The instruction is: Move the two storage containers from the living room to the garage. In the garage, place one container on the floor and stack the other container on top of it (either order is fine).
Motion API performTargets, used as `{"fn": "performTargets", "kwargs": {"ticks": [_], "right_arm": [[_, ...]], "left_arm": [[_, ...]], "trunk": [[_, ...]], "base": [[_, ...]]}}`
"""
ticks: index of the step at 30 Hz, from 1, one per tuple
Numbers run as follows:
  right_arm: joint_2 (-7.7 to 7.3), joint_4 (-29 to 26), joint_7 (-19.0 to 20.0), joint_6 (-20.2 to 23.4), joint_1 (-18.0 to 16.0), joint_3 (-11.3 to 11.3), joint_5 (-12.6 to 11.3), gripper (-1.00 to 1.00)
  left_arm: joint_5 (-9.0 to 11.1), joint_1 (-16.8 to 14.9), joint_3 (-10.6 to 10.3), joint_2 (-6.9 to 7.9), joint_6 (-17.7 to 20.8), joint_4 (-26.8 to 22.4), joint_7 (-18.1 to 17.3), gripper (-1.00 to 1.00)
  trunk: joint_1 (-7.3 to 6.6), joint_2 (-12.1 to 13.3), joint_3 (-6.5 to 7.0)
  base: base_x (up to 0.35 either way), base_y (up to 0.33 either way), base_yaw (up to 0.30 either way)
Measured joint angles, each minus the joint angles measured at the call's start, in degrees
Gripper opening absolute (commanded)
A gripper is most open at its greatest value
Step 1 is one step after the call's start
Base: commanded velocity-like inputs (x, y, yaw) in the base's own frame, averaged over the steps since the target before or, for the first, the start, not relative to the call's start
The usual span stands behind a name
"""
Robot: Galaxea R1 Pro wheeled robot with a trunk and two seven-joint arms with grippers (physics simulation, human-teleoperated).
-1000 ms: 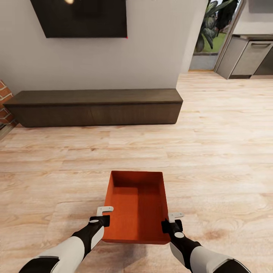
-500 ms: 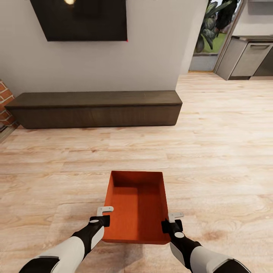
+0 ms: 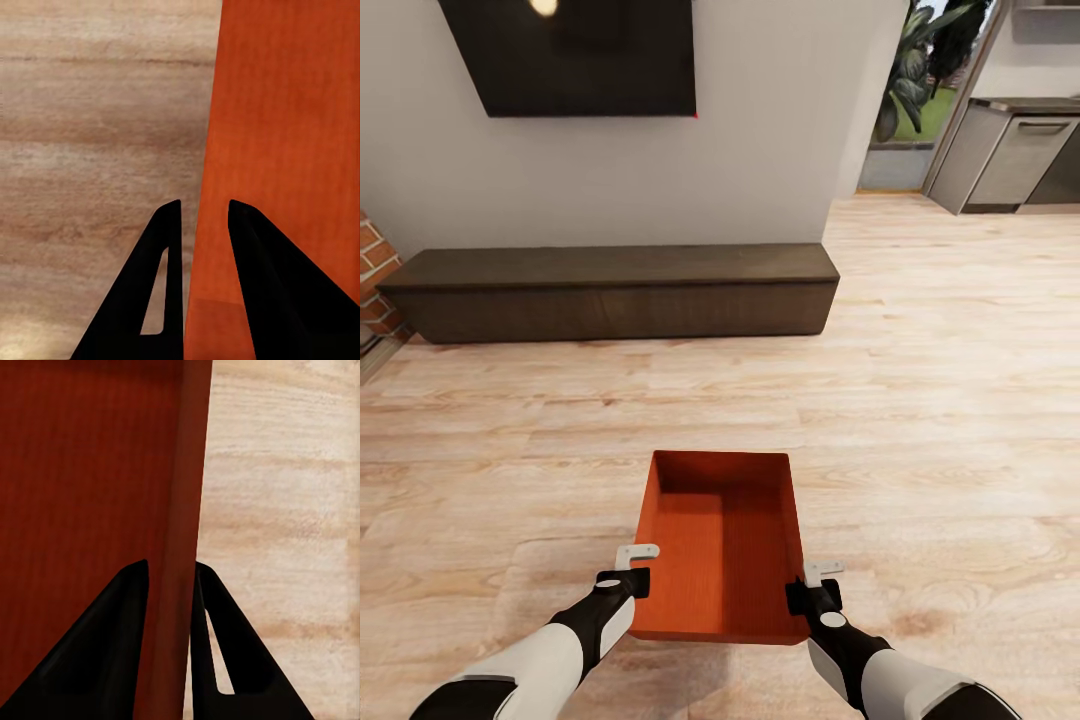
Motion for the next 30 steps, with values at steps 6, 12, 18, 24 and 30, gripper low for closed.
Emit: {"fn": "performTargets", "kwargs": {"ticks": [6,12,18,24,30], "right_arm": [[-0.04,-0.02,0.04,0.03,0.00,-0.11,0.14,-1.00],[0.21,0.21,-0.09,-0.29,0.00,0.57,-0.88,-1.00],[0.18,0.21,-0.07,-0.28,0.00,0.55,-0.86,-1.00],[0.20,0.22,-0.08,-0.30,0.00,0.59,-0.92,-1.00],[0.21,0.26,-0.04,-0.37,0.00,0.72,-1.15,-1.00]], "left_arm": [[0.02,0.00,0.00,-0.05,0.00,0.01,0.07,-1.00],[-0.01,-0.01,-0.10,0.22,0.01,-0.02,-0.33,-1.00],[-0.03,-0.01,-0.10,0.19,0.02,-0.02,-0.28,-1.00],[-0.03,-0.01,-0.10,0.21,0.02,-0.02,-0.32,-1.00],[-0.03,-0.01,-0.12,0.22,0.02,-0.03,-0.33,-1.00]], "trunk": [[-1.32,2.41,1.08],[-2.64,4.81,2.15],[-3.95,7.22,3.23],[-5.27,9.63,4.31],[-6.59,12.03,5.39]], "base": [[0.000,0.000,0.000],[0.000,0.000,0.000],[0.000,0.000,0.000],[0.000,0.000,0.000],[0.000,0.000,0.000]]}}
